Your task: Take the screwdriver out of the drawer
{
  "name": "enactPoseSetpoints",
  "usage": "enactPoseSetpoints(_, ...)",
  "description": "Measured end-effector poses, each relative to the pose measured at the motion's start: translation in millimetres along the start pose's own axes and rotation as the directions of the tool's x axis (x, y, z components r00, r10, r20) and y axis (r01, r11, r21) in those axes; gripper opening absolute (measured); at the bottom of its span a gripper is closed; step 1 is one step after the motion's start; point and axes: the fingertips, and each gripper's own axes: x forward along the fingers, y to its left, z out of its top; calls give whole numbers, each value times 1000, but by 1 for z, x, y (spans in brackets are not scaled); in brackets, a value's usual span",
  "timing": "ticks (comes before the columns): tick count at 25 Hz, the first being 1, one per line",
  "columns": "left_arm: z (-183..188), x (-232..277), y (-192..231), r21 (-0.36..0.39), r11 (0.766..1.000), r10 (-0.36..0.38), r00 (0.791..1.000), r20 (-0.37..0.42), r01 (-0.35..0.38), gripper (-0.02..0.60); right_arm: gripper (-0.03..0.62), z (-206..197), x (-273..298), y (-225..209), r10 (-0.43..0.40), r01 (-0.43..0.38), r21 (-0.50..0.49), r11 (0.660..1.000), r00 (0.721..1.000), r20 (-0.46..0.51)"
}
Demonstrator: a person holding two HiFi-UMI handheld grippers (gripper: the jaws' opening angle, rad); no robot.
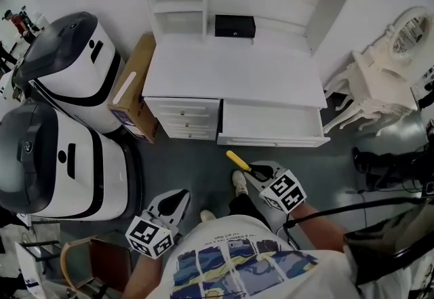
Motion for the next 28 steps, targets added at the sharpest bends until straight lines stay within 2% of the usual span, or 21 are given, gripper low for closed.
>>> enactPoseSetpoints(9,-7,-16,-1,-2,1000,9,1000,12,-9,15,94,7,1,22,22,-22,-21,1000,1000,13)
enactPoseSetpoints(28,-18,-31,-1,-17,1000,21,1000,19,-20,15,94,13,9,43,52,-51,-51,997,999,17)
